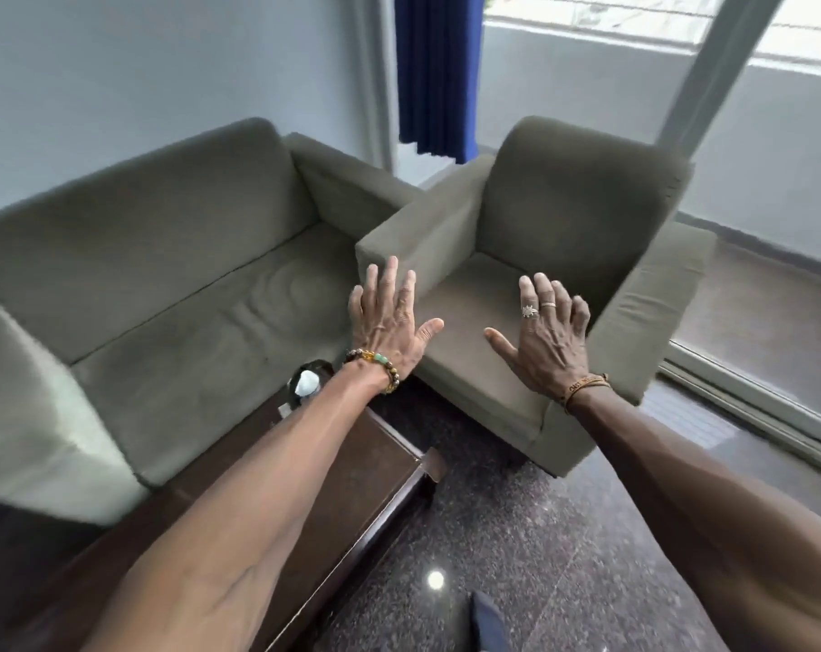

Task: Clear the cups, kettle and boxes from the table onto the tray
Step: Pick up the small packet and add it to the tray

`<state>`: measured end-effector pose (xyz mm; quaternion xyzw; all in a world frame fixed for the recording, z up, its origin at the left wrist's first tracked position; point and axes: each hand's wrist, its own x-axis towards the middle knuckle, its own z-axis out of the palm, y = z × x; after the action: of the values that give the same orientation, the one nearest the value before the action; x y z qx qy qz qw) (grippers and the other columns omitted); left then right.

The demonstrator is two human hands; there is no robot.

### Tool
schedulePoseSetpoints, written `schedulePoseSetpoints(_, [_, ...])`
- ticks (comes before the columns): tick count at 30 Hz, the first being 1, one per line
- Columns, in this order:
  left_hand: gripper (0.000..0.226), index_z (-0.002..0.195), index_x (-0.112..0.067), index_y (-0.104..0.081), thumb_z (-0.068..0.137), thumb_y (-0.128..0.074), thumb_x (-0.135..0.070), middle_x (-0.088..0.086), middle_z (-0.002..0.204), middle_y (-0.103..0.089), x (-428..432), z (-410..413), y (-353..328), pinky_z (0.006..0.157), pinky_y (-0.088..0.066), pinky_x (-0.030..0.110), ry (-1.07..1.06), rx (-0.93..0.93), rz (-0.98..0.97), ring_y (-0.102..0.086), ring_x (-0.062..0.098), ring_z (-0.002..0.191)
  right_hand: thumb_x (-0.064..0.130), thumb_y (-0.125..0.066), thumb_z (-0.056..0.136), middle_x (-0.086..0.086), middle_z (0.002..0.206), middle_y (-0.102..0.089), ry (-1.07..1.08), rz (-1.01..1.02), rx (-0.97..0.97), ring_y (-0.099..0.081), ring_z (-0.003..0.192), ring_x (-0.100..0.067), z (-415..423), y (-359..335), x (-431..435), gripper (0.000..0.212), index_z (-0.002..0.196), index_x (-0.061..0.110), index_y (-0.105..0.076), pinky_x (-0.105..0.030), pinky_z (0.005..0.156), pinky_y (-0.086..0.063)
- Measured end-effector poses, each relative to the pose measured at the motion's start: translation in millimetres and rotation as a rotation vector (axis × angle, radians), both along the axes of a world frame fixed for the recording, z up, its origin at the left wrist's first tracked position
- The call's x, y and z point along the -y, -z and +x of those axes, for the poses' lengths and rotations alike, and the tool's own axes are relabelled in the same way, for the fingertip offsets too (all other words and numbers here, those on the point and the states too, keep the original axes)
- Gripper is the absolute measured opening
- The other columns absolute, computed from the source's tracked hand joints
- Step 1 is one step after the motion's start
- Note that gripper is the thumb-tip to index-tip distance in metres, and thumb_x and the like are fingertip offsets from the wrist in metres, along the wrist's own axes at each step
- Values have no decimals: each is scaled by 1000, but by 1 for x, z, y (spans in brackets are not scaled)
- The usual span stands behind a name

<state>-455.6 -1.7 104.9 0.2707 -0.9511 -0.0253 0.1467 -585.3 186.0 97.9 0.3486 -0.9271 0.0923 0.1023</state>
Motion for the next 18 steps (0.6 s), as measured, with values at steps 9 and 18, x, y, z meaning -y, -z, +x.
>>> schedulePoseSetpoints(9, [80, 150, -15, -24, 89, -47, -60, 9, 162, -5, 85, 76, -26, 118, -12, 53, -431, -62, 17, -4, 34, 148, 63, -49, 92, -15, 163, -21, -410, -50, 19, -19, 150, -37, -4, -29, 149, 89, 157, 9, -21, -56, 118, -13])
schedulePoseSetpoints(18, [80, 151, -14, -21, 90, -46, -59, 10, 162, -5, 90, 142, 1, 117, -13, 54, -668, -43, 75, -4, 35, 148, 62, -50, 93, -12, 165, -17, -671, 0, 53, -17, 151, -34, 51, 0, 210, 89, 158, 11, -18, -54, 120, -12])
